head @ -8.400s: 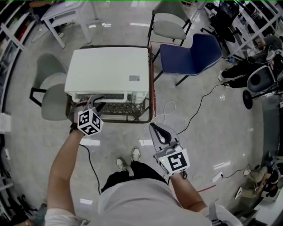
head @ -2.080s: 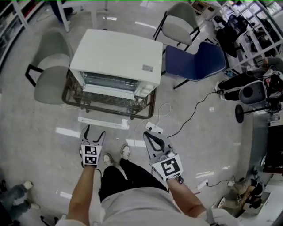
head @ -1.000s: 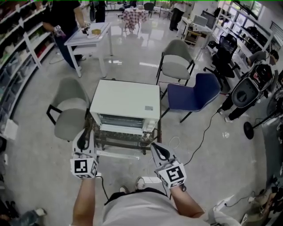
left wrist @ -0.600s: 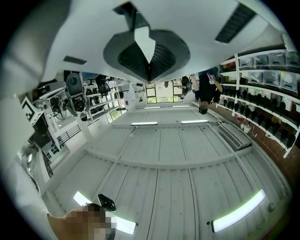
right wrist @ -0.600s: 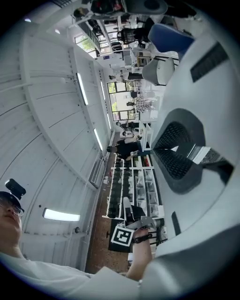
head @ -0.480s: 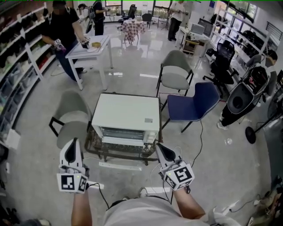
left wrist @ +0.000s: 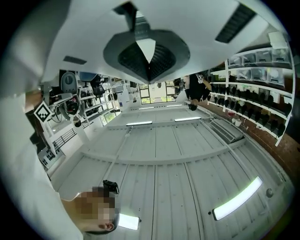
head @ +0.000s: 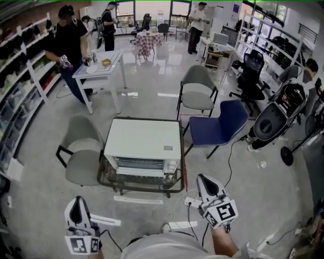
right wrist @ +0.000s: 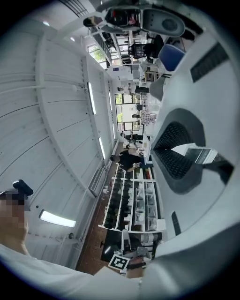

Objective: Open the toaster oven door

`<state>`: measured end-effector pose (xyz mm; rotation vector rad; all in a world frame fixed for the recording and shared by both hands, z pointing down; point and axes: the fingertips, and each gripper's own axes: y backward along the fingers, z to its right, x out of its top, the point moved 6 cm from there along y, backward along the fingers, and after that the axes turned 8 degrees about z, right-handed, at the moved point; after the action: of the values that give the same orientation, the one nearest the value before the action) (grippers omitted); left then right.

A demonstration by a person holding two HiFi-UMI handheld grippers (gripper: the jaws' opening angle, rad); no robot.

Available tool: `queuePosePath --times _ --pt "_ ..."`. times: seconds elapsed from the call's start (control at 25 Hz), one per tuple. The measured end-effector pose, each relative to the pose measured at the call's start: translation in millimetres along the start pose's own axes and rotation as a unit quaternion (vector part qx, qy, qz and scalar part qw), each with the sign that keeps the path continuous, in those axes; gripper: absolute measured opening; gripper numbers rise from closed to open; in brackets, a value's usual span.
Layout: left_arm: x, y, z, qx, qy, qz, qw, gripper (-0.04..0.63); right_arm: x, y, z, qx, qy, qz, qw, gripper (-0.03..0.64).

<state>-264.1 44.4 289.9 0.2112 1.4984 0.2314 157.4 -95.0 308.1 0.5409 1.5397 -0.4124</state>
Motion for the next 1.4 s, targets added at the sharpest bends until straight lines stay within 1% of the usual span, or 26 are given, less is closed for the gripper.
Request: queuePosePath --times 0.16,0.32,0.64,0.8,1.04,1.28,1.4 --pt "-15 11 24 -0.01 0.017 -0.008 0.9998 0.018 -3 20 8 -0.028 0.007 -0.009 1.0 0.023" --pt "-6 5 23 -0.018 0.012 0.002 0.9998 0.018 2 19 9 -0.03 0.013 -0.005 0.999 0.023" --pt "2 21 24 -0.009 0.008 0.002 0.9999 0.018 1 23 -5 -0.011 0.011 0.003 1.0 0.023" --pt "2 30 22 -0.007 0.01 -0.004 0.9999 0.018 -3 23 -15 -0.002 0.009 0.0 1.0 0.023" --pt "3 35 30 -0.015 0.012 -0.003 0.9998 0.018 1 27 -25 0.01 0.015 0.006 1.0 0.023" --pt "0 39 23 -0.014 0.021 -0.006 0.9997 0.018 7 26 -34 0.015 0.027 0.01 0.999 0.023" --pt "3 41 30 -0.016 0.018 -0.004 0.9997 0.018 11 31 -33 0.016 0.029 0.014 0.999 0.023"
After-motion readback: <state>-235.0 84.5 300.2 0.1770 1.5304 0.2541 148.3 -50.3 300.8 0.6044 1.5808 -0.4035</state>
